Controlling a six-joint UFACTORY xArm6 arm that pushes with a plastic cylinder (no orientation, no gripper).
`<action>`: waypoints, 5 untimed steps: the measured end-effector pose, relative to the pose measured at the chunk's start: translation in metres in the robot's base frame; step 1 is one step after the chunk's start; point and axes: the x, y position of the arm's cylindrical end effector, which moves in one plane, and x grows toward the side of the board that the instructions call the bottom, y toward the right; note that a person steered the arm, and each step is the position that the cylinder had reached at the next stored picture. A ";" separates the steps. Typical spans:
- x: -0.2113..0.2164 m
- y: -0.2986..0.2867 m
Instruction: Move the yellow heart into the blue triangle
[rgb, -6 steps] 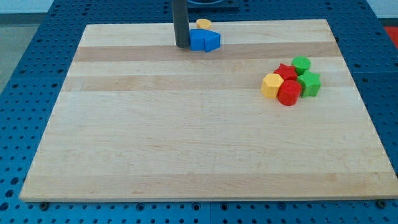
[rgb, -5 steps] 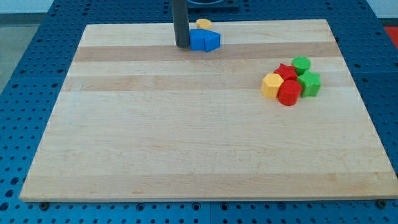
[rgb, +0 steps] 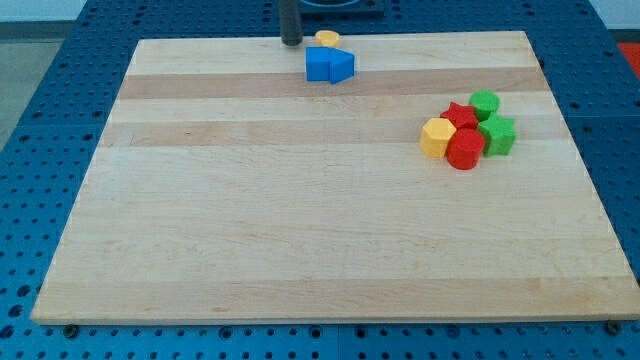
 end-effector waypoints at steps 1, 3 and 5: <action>0.000 0.028; 0.000 0.064; 0.029 0.076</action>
